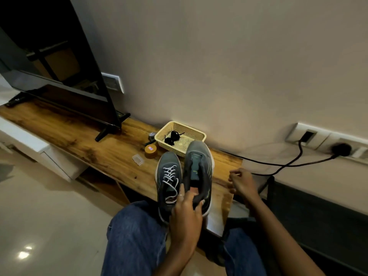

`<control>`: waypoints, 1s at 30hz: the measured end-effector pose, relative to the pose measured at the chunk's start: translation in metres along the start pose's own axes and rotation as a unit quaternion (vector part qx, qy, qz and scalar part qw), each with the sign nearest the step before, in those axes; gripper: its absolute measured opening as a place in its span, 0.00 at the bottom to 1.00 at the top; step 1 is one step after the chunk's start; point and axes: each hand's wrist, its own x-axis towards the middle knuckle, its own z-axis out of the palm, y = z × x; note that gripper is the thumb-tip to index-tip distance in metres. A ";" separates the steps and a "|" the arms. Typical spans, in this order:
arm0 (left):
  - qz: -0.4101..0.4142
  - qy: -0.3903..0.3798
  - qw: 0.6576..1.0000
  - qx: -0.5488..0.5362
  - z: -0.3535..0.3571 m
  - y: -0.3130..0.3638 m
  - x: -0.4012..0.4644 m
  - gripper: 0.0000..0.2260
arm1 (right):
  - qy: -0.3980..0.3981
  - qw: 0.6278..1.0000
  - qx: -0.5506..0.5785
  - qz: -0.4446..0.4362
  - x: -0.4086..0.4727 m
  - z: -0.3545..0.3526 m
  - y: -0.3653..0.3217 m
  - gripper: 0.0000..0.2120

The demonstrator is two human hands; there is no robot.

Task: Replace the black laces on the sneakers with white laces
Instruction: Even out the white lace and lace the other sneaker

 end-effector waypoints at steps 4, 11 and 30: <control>0.013 -0.079 0.996 0.041 0.033 0.017 0.002 0.15 | 0.034 0.999 0.035 -0.009 -0.002 -0.034 0.006 0.07; 0.014 -0.175 0.973 0.149 0.067 0.005 0.007 0.22 | 0.013 1.000 0.005 -0.023 -0.002 -0.040 0.031 0.09; -0.008 -0.028 1.000 -0.012 0.029 -0.040 0.197 0.12 | -0.074 0.874 -0.347 -0.332 0.139 0.112 -0.079 0.09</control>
